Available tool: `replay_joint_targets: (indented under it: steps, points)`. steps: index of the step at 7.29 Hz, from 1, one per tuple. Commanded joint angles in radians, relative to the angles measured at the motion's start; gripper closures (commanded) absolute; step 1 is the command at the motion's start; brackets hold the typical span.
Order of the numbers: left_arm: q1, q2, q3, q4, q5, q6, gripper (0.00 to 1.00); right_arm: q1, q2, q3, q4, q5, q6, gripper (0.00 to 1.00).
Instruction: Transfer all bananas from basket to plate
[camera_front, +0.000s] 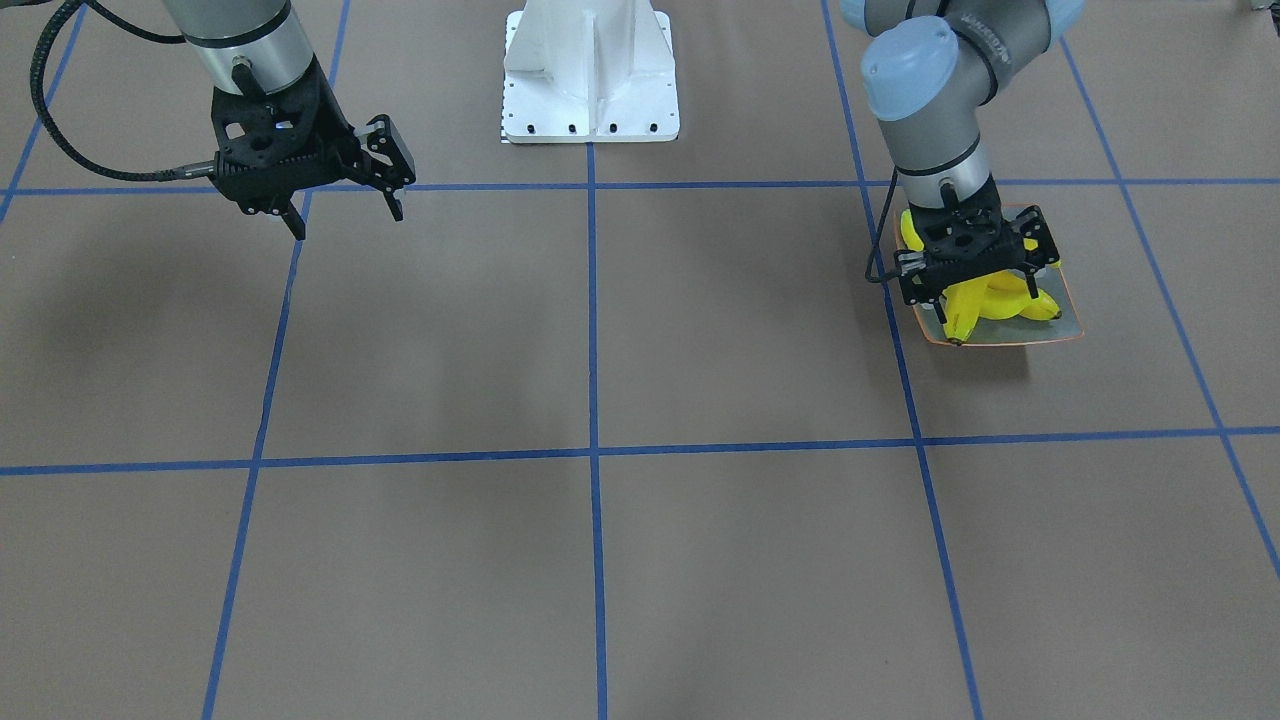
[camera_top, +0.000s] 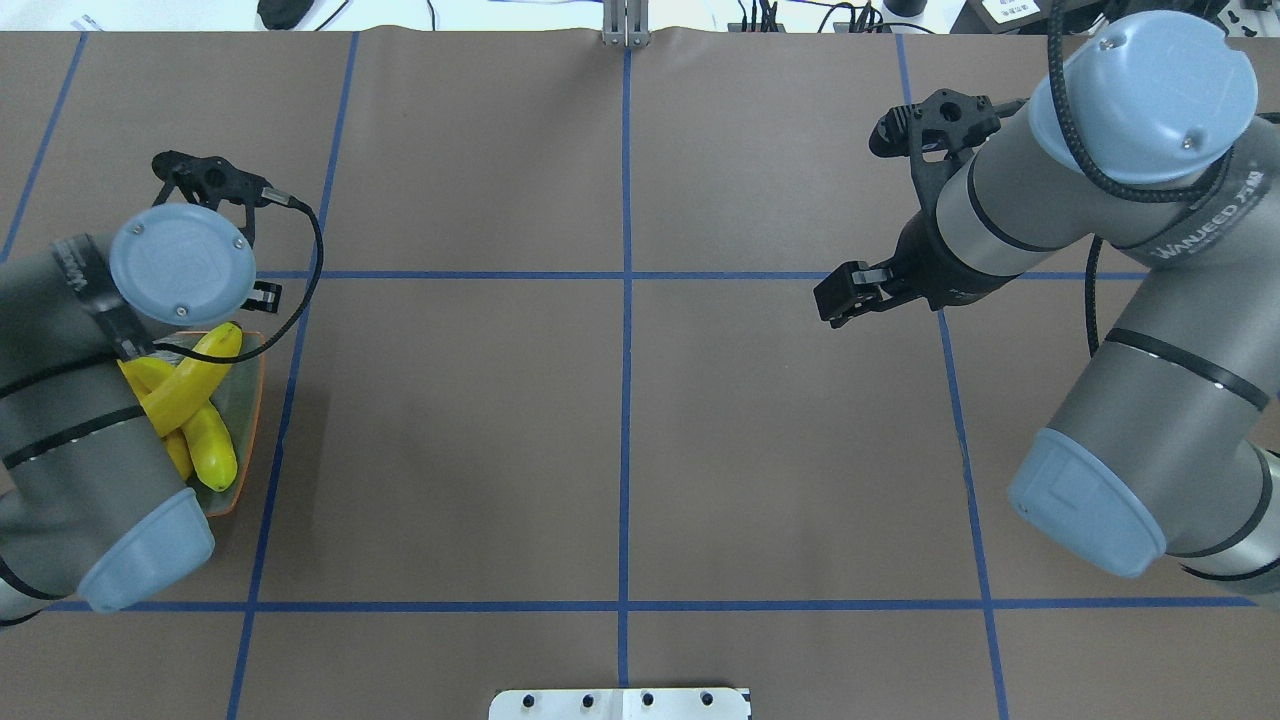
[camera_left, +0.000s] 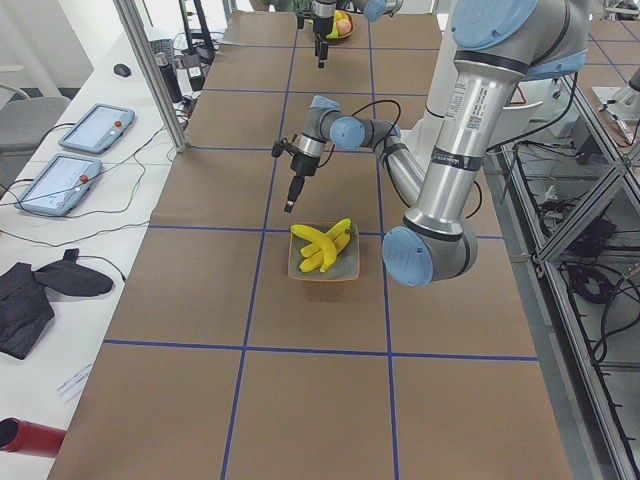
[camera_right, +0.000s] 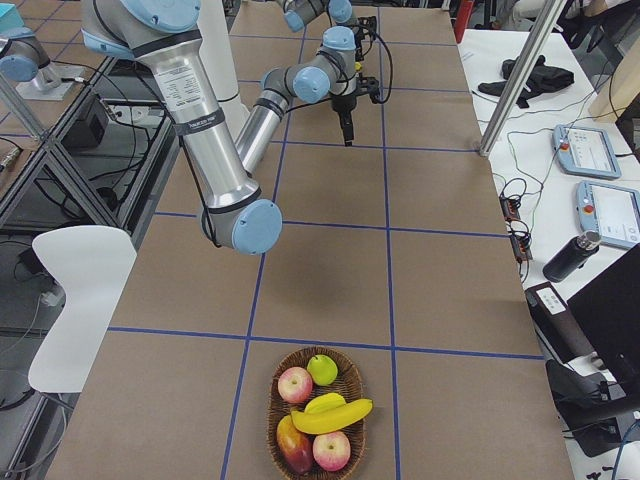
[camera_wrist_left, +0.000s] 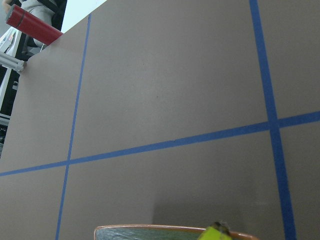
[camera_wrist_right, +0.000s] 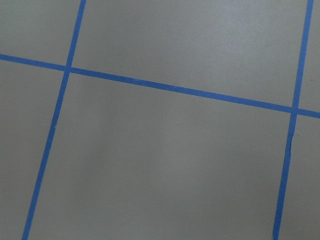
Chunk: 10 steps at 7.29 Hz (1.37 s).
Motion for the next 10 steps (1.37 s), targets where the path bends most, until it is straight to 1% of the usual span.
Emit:
replay_joint_targets:
  steps: [1,2,3,5,6,7,8,9,10]
  points:
    - [-0.117,-0.066,-0.017,-0.014,-0.224,0.027,0.0,0.054,-0.07,0.029,-0.004,0.01,-0.068,0.01]
    - [-0.147,-0.07,-0.023,-0.06,-0.291,0.028,0.0,0.105,-0.125,0.034,-0.007,0.013,-0.167,0.01]
    - [-0.159,-0.07,-0.022,-0.062,-0.307,0.084,0.0,0.161,-0.194,0.035,-0.01,0.032,-0.281,0.01]
    - [-0.162,-0.067,-0.022,-0.06,-0.319,0.096,0.0,0.38,-0.358,0.025,-0.012,0.105,-0.631,0.01]
    - [-0.162,-0.063,-0.019,-0.062,-0.319,0.094,0.0,0.524,-0.404,-0.03,-0.014,0.189,-0.806,0.01]
    - [-0.162,-0.062,-0.012,-0.065,-0.319,0.093,0.0,0.692,-0.481,-0.095,-0.007,0.29,-0.961,0.01]
    - [-0.162,-0.062,-0.006,-0.071,-0.321,0.09,0.0,0.837,-0.484,-0.22,-0.012,0.344,-1.156,0.01]
    - [-0.161,-0.063,-0.002,-0.073,-0.321,0.084,0.0,0.917,-0.468,-0.347,-0.009,0.369,-1.284,0.01]
    - [-0.159,-0.066,-0.002,-0.073,-0.319,0.082,0.0,0.965,-0.443,-0.447,-0.006,0.371,-1.317,0.01]
